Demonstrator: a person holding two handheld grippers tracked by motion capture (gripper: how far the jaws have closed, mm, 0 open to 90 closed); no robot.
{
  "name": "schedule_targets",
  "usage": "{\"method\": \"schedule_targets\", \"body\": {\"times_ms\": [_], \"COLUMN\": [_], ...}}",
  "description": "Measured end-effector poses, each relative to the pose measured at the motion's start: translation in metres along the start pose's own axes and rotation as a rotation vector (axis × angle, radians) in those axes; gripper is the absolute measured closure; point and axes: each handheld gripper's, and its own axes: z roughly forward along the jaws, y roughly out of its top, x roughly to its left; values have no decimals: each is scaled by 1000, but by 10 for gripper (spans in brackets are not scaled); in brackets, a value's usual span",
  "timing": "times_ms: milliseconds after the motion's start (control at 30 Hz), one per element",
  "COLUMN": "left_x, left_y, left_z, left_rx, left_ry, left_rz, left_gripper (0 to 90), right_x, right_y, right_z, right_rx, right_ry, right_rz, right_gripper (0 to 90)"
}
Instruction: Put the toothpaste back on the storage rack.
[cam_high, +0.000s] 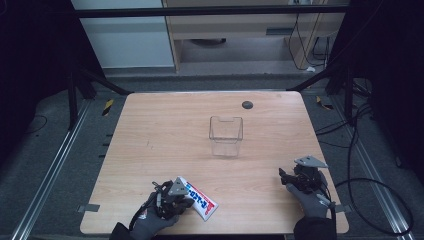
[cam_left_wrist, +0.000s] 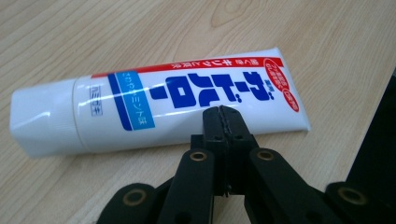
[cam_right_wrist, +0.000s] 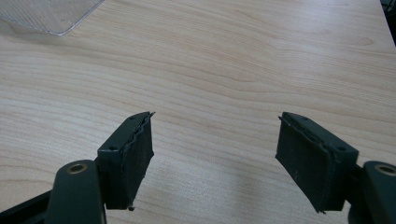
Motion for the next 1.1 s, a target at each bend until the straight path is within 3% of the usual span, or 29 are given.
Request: {"method": "schedule_targets", "body": {"times_ms": [467, 567, 700, 800, 900, 1100], "left_x": [1, 13, 35, 52, 63, 70], "left_y": [9, 16, 25, 28, 28, 24], "left_z": [6, -6, -14, -12, -6, -1], "left_rx": [-22, -72, -94, -77, -53, -30], "left_ry": [18, 34, 103, 137, 138, 130], "left_rz": [8, -22, -41, -68, -91, -96], "left_gripper": [894, 894, 895, 894, 894, 894], "right_x": [0, 0, -1, 0, -1, 0], "right_y": [0, 0, 0, 0, 0, 0], "right_z": [0, 0, 2, 2, 2, 2], "right_rx": [0, 1, 3, 4, 5, 6], "right_ry": [-5, -7, -8, -8, -9, -8], "right_rz": [0, 1, -3, -6, -3, -2], "right_gripper": [267, 266, 267, 267, 267, 267]}}
